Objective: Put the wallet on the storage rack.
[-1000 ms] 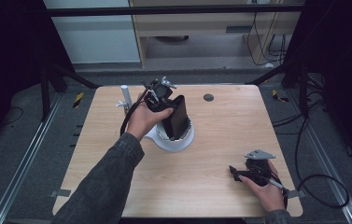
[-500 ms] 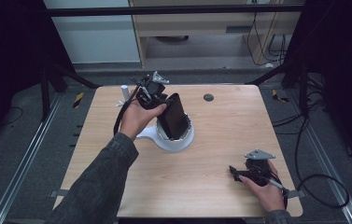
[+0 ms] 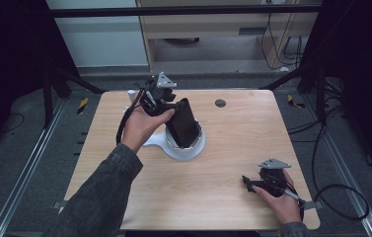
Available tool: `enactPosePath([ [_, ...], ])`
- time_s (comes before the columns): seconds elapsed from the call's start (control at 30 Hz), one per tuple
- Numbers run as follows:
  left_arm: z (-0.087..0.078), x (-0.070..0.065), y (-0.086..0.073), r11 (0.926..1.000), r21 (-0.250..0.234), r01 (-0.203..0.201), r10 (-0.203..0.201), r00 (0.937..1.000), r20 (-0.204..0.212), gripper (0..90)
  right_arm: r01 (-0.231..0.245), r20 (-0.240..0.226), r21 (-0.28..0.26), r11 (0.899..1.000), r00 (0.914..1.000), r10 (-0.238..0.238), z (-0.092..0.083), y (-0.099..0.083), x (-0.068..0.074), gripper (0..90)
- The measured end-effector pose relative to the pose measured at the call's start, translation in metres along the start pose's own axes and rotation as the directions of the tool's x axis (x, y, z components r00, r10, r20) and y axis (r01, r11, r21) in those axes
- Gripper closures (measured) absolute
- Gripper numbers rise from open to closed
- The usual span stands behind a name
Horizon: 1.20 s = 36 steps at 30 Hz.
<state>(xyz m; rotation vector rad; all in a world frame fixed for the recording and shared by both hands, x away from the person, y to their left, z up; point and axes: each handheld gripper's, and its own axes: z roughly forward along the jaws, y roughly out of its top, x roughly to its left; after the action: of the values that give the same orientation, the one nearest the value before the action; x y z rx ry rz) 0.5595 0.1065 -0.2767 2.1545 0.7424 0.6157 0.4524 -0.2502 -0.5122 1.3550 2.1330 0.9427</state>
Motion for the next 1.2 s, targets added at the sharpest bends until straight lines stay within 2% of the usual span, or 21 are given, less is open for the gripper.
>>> enactPosePath([
  [0.07,-0.003,-0.002,-0.001,1.0000,0.003,-0.009,0.009,1.0000,-0.004,53.1,-0.002,-0.001,0.000,1.000,1.0000,0.002,0.000,0.000,0.000,10.3],
  [0.2,-0.007,-0.005,-0.005,0.9998,-0.016,0.008,-0.008,1.0000,-0.002,42.9,-0.002,-0.001,0.001,1.000,1.0000,0.002,0.000,0.000,0.000,10.2],
  [0.4,-0.011,-0.014,-0.014,0.9997,-0.022,0.005,-0.004,0.9996,0.026,29.7,-0.002,-0.003,0.004,1.000,1.0000,0.002,0.000,0.000,0.000,9.5],
  [0.63,-0.016,-0.023,-0.020,0.9998,-0.022,0.001,-0.001,0.9993,0.037,13.7,0.000,-0.007,0.007,1.000,1.0000,0.000,0.000,0.000,0.000,7.6],
  [0.83,-0.020,-0.031,-0.029,0.9997,-0.023,-0.008,0.009,0.9988,0.048,10.0,0.002,-0.006,0.007,1.000,1.0000,-0.002,0.001,0.000,0.000,7.1],
  [0.97,-0.021,-0.034,-0.039,0.9996,-0.029,0.002,0.000,0.9986,0.052,8.5,0.002,-0.004,0.007,1.000,1.0000,-0.002,0.000,0.000,0.001,6.8],
  [1.2,-0.027,-0.041,-0.056,0.9989,-0.043,-0.019,0.020,0.9988,0.043,6.7,0.003,-0.003,0.007,1.000,1.0000,-0.003,0.000,0.000,0.000,6.7],
])
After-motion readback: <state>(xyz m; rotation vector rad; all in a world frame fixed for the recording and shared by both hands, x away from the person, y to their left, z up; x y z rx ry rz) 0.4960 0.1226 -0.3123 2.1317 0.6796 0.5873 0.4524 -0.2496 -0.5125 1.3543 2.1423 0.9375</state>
